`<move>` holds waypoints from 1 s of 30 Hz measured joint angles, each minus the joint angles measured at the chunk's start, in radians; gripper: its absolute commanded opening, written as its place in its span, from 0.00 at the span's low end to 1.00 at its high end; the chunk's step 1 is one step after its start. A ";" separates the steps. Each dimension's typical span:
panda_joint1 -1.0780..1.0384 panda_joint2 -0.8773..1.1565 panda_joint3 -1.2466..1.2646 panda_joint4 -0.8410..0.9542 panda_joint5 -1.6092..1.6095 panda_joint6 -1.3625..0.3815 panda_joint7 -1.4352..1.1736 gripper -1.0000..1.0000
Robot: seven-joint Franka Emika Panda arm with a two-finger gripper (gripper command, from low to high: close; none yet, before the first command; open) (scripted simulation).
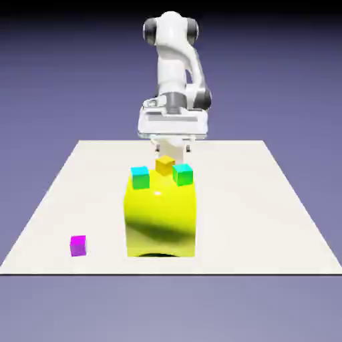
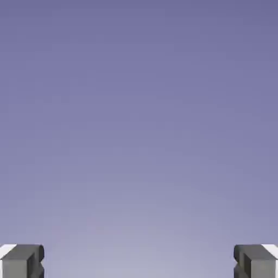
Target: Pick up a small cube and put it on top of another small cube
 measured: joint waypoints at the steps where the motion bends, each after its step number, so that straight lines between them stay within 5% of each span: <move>1: -0.020 0.036 -0.004 0.023 0.006 -0.019 0.027 0.50; 26: -0.505 0.933 -0.100 0.592 0.162 -0.477 0.687 0.50; 30: -0.520 1.042 -0.076 0.609 0.187 -0.387 0.668 0.50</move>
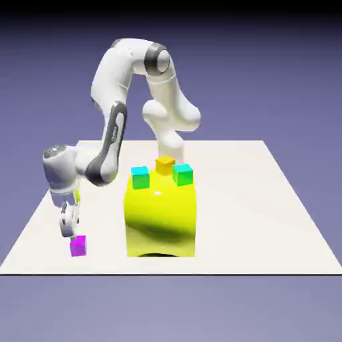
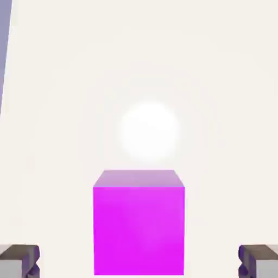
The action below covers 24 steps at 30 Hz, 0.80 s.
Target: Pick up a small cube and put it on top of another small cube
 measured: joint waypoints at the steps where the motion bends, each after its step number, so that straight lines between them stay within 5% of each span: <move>1: -0.005 0.036 0.008 0.006 0.008 0.030 -0.006 0.50; 2: -0.007 0.053 0.012 0.009 0.012 0.044 -0.009 0.00; 9: 0.034 -0.109 -0.032 -0.012 -0.009 -0.079 0.011 0.00; 24: 0.425 -0.637 -0.082 -0.179 0.009 -0.310 -0.395 0.00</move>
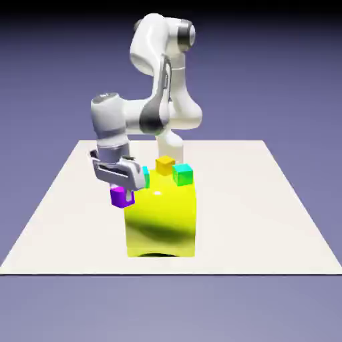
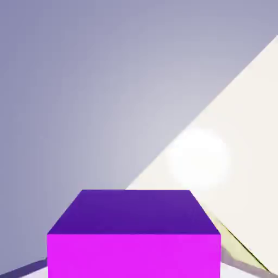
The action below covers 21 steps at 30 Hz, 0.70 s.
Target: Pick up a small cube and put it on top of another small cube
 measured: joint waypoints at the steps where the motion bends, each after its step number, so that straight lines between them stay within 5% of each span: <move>1: 0.013 -0.036 0.002 -0.015 -0.008 -0.023 -0.024 0.00; 17: 0.235 -0.615 0.034 -0.252 -0.139 -0.399 -0.397 0.00; 21: 0.129 -0.703 0.098 -0.325 -0.261 -0.540 -0.406 0.00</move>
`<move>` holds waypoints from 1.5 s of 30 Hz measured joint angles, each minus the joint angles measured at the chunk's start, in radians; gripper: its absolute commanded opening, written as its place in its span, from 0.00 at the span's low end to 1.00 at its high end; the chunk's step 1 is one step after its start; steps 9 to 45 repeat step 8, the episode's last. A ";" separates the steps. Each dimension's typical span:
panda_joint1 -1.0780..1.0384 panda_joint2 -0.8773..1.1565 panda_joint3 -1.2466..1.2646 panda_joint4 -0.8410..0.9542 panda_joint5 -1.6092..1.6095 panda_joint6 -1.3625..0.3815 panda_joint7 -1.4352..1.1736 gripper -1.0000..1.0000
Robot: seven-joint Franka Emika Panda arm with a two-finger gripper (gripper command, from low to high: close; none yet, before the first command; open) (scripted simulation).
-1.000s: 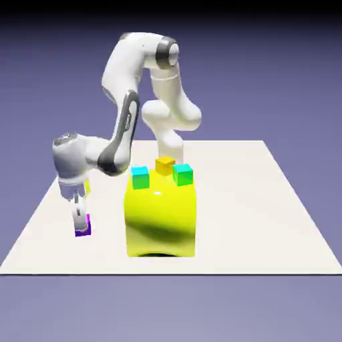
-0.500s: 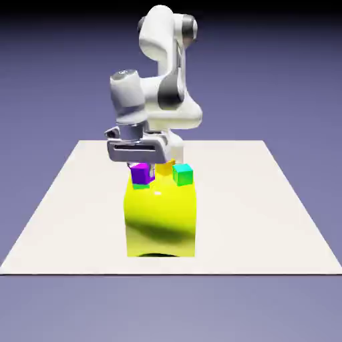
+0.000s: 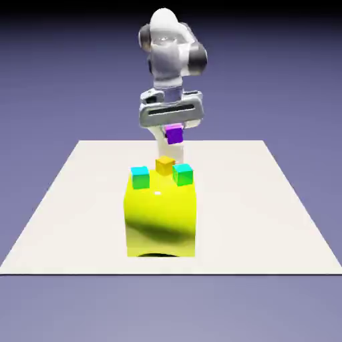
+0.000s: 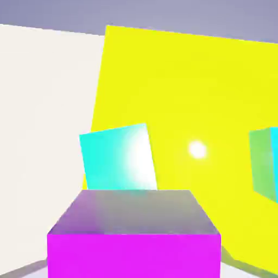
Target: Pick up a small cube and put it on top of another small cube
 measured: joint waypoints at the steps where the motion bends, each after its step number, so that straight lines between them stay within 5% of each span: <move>1: 0.000 0.000 0.000 0.000 0.000 0.000 0.000 0.00; 5: -0.005 0.030 -0.009 -0.144 -0.009 0.174 0.001 0.00; 6: -0.006 0.033 -0.010 -0.162 -0.011 0.195 0.001 1.00; 45: -0.006 0.033 -0.010 -0.162 -0.014 0.195 0.002 1.00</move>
